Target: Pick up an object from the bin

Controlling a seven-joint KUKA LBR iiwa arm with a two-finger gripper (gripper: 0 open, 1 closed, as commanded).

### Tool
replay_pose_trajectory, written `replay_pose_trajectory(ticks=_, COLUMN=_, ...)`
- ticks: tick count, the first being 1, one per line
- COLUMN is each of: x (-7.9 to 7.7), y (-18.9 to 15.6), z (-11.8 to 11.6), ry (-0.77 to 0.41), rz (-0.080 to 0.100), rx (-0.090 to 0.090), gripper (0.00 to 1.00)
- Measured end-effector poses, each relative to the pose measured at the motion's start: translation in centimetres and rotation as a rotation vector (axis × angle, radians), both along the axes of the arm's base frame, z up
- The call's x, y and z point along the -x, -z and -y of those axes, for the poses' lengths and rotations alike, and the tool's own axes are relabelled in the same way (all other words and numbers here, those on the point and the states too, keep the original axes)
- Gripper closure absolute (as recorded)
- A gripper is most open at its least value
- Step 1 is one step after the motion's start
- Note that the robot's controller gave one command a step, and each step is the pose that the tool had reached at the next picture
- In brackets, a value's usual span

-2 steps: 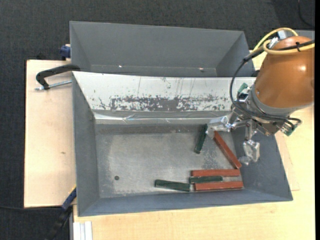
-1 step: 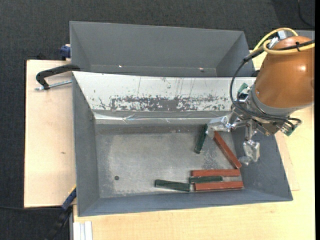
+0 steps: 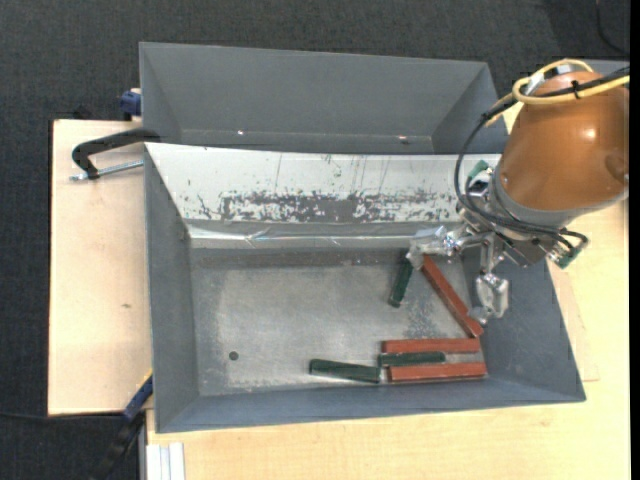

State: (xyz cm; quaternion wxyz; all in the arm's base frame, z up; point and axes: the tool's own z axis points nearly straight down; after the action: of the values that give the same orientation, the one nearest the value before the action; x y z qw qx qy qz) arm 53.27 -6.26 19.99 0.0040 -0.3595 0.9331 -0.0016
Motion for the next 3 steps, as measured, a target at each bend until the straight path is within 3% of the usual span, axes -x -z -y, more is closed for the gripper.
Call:
replay_pose_trajectory(ticks=1, x=0.1, y=3.7, z=1.4, ry=0.047, rz=-0.004, rx=-0.002, gripper=0.0)
replay_pose_trajectory(ticks=2, x=-1.6, y=8.5, z=0.8, ry=0.008, rz=0.001, rx=0.001, gripper=0.0)
replay_pose_trajectory(ticks=3, x=-4.4, y=11.7, z=1.4, ry=-0.045, rz=-0.007, rx=-0.003, gripper=0.0)
